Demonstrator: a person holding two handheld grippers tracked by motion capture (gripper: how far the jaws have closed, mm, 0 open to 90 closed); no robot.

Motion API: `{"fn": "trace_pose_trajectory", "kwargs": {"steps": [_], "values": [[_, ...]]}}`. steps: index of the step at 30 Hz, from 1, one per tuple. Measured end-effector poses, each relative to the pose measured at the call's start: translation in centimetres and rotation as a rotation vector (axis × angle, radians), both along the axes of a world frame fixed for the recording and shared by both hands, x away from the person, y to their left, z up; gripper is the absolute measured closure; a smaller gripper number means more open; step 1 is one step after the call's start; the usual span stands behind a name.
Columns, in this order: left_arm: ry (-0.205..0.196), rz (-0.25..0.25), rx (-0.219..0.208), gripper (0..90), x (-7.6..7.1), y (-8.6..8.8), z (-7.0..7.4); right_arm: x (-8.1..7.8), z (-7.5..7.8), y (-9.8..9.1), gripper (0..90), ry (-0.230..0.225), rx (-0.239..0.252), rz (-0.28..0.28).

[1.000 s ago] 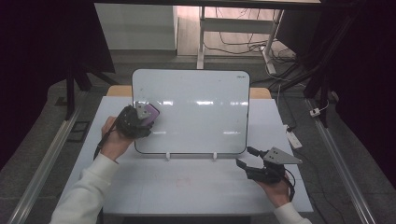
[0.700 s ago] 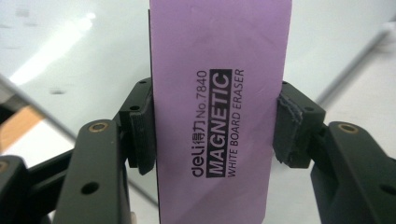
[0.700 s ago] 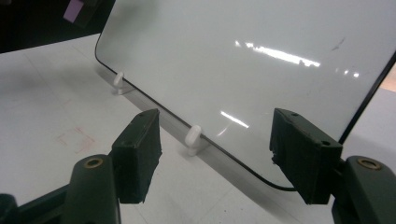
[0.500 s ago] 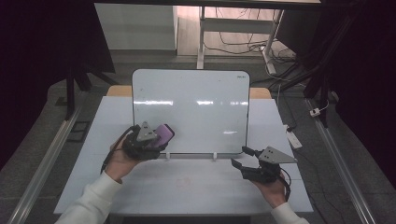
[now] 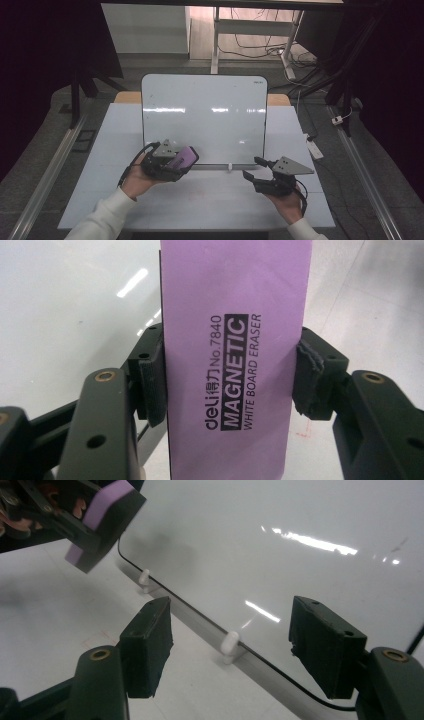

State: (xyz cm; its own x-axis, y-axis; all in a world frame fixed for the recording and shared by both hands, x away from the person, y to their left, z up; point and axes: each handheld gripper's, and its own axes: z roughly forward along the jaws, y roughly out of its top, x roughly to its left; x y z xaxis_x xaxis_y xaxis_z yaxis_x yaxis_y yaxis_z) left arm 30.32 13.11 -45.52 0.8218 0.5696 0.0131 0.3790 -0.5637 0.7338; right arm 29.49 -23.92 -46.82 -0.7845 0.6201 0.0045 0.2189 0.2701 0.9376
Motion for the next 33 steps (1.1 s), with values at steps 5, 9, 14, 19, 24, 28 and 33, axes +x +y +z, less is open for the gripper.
{"fn": "trace_pose_trajectory", "kwargs": {"steps": [5,9,14,19,24,28,33], "values": [[-0.012,-0.021,0.009,40.8,-0.3,-1.0,-0.3,0.0,0.1,0.9,32.3,0.032,0.020,0.021],[-0.031,-0.034,0.033,40.7,-0.4,-2.1,-0.7,0.0,0.3,2.1,32.2,0.076,0.036,0.049],[-0.054,-0.066,0.085,40.7,-0.7,-3.8,-1.3,0.4,0.4,3.5,32.5,0.131,0.030,0.070],[-0.084,-0.115,0.144,40.8,-1.3,-5.3,-1.5,1.4,1.2,5.0,33.6,0.249,0.044,0.096],[-0.122,-0.141,0.193,40.8,-1.6,-6.4,-1.6,2.2,1.4,6.0,34.8,0.358,0.044,0.111],[-0.162,-0.159,0.222,40.8,-2.0,-7.1,-1.6,2.9,1.2,6.9,36.6,0.431,0.041,0.118],[-0.216,-0.166,0.258,40.8,-2.4,-7.7,-1.6,3.4,0.7,7.6,45.0,0.509,0.050,0.134]]}}
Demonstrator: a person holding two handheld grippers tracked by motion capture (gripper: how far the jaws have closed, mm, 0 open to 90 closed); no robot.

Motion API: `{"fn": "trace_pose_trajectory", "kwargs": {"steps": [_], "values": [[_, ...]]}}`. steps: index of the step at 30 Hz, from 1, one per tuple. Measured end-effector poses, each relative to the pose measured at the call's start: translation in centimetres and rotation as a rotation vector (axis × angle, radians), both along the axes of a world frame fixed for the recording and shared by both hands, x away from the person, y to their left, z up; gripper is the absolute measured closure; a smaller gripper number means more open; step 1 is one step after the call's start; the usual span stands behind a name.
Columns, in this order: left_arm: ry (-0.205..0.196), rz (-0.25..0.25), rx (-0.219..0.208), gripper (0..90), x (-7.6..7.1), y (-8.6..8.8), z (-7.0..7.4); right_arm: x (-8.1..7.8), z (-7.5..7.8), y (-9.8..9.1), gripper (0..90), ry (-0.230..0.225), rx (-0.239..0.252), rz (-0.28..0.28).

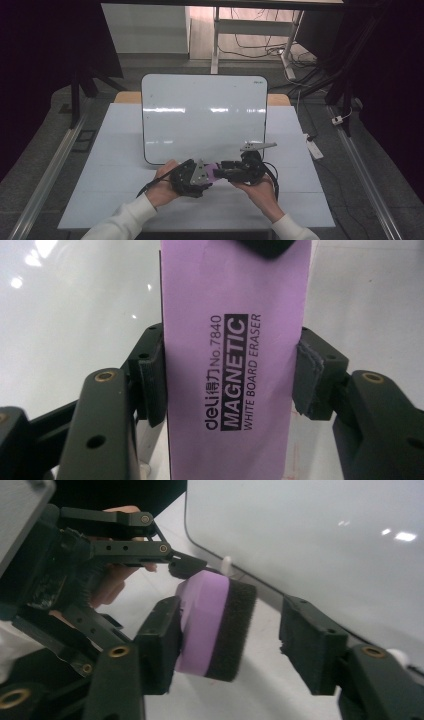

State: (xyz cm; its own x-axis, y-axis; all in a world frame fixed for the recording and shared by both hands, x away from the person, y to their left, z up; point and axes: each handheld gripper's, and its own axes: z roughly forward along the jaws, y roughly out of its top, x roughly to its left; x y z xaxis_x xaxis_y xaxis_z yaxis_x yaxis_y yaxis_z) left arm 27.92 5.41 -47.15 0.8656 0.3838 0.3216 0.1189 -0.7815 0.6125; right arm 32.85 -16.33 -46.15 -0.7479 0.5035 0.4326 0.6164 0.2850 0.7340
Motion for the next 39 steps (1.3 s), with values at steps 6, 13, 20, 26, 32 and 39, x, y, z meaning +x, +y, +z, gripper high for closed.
{"fn": "trace_pose_trajectory", "kwargs": {"steps": [6,13,20,26,32,39], "values": [[-0.062,0.009,0.033,40.7,-0.2,-0.3,0.0,0.4,-0.4,-0.2,60.8,0.098,0.066,0.003],[-0.146,0.044,0.022,35.4,-0.7,-0.3,-0.1,0.5,-0.6,-0.8,65.5,0.139,0.158,-0.059],[-0.257,0.084,-0.005,30.7,-1.9,0.1,-0.3,0.9,-1.1,-1.9,66.2,0.183,0.248,-0.164],[-0.301,0.095,-0.014,32.6,-2.4,0.1,-0.7,1.0,-1.0,-2.6,66.4,0.183,0.283,-0.220],[-0.383,0.142,0.022,35.5,-2.3,-0.6,-1.2,0.9,-1.2,-2.6,66.4,0.252,0.370,-0.266],[-0.512,0.179,0.080,40.2,-2.3,-1.2,-1.7,0.7,-1.8,-2.6,66.4,0.376,0.463,-0.326]]}}
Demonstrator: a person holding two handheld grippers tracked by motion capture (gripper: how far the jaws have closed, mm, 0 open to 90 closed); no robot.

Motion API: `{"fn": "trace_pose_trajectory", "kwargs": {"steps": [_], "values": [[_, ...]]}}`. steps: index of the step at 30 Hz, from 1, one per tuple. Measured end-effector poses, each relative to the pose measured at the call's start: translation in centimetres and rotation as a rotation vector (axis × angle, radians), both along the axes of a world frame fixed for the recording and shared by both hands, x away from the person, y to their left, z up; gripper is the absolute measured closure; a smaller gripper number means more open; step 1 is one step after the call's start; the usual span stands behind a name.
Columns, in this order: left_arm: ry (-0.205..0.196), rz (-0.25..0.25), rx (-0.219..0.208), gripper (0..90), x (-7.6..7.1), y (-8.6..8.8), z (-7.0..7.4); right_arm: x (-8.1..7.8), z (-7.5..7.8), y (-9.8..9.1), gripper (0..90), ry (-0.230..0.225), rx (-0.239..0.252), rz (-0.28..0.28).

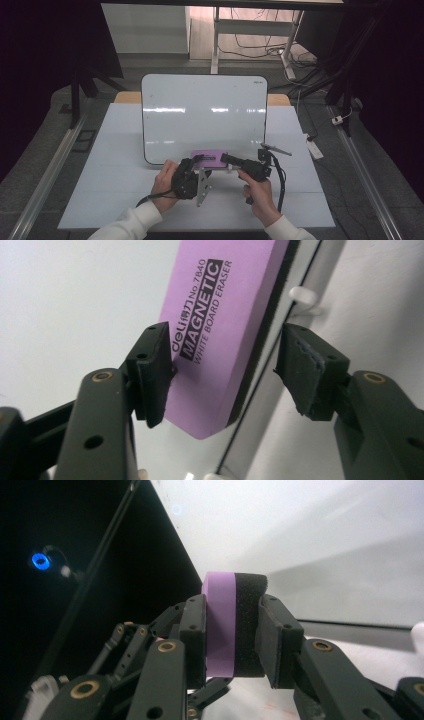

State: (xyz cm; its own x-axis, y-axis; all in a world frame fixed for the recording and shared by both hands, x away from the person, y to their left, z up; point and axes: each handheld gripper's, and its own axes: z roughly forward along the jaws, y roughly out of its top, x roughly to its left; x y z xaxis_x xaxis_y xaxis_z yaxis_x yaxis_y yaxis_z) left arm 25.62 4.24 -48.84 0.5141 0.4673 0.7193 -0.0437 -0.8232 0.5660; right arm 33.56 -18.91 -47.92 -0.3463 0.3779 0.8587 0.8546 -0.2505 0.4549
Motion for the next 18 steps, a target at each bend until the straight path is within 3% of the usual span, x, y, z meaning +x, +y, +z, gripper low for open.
{"fn": "trace_pose_trajectory", "kwargs": {"steps": [3,6,16,18], "values": [[-0.060,0.017,0.057,41.2,-0.15,-0.32,-0.55,-0.05,-0.33,0.06,66.5,0.037,0.025,-0.011],[-0.096,0.026,0.083,46.7,-0.14,-0.40,-0.79,-0.13,-0.36,0.17,66.5,0.044,0.026,-0.013],[-0.108,-0.002,0.115,59.3,-0.43,0.04,-0.72,-0.11,-0.25,0.31,63.5,0.041,0.031,0.011],[-0.092,-0.008,0.127,62.3,-0.44,0.18,-0.61,-0.06,-0.29,0.37,60.4,0.037,0.036,0.017]]}}
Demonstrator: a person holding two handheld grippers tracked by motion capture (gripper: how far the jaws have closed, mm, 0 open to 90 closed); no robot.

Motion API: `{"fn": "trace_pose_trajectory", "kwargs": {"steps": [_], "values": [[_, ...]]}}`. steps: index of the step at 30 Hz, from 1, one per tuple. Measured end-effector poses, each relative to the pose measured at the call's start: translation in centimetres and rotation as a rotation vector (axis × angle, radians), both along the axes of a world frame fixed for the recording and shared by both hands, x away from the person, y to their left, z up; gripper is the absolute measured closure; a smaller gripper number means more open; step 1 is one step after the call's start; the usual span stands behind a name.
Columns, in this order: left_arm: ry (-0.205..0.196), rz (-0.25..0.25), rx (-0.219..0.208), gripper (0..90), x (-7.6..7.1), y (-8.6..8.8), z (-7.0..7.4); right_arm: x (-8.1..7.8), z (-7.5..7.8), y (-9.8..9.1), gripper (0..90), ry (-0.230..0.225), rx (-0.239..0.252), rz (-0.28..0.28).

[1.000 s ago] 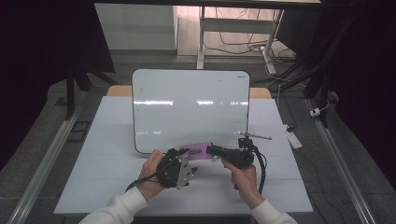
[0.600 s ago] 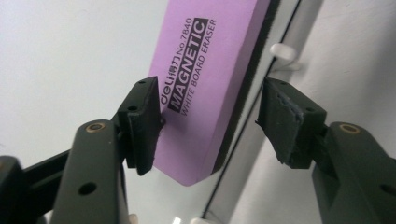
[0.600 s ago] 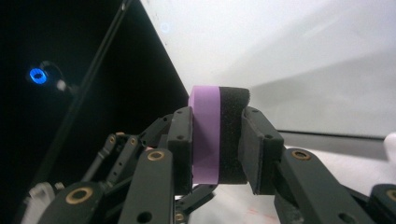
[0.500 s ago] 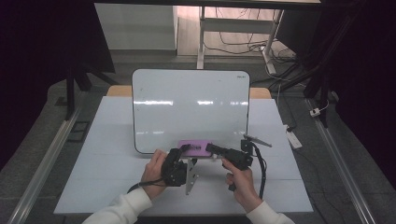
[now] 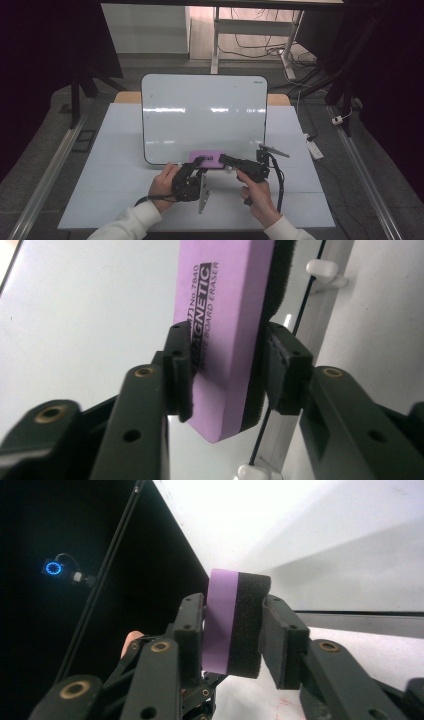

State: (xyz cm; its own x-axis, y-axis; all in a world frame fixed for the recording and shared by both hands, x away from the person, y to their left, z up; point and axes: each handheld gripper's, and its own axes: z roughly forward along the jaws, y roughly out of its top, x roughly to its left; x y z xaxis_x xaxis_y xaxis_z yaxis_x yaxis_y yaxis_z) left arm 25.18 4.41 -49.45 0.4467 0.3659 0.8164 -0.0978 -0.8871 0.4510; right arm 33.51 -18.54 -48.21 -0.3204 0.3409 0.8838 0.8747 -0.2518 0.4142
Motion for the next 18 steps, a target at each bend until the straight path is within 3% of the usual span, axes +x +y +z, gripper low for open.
{"fn": "trace_pose_trajectory", "kwargs": {"steps": [7,13,18], "values": [[0.039,0.011,-0.048,66.9,0.2,0.7,0.8,0.0,0.5,0.1,43.6,-0.047,0.015,0.015],[0.128,0.040,-0.225,67.2,0.6,3.3,2.7,-0.3,1.5,-0.6,35.9,-0.107,0.010,0.002],[0.223,0.126,-0.357,67.1,0.6,6.8,3.7,-1.1,1.8,-1.7,34.1,-0.192,-0.097,-0.001]]}}
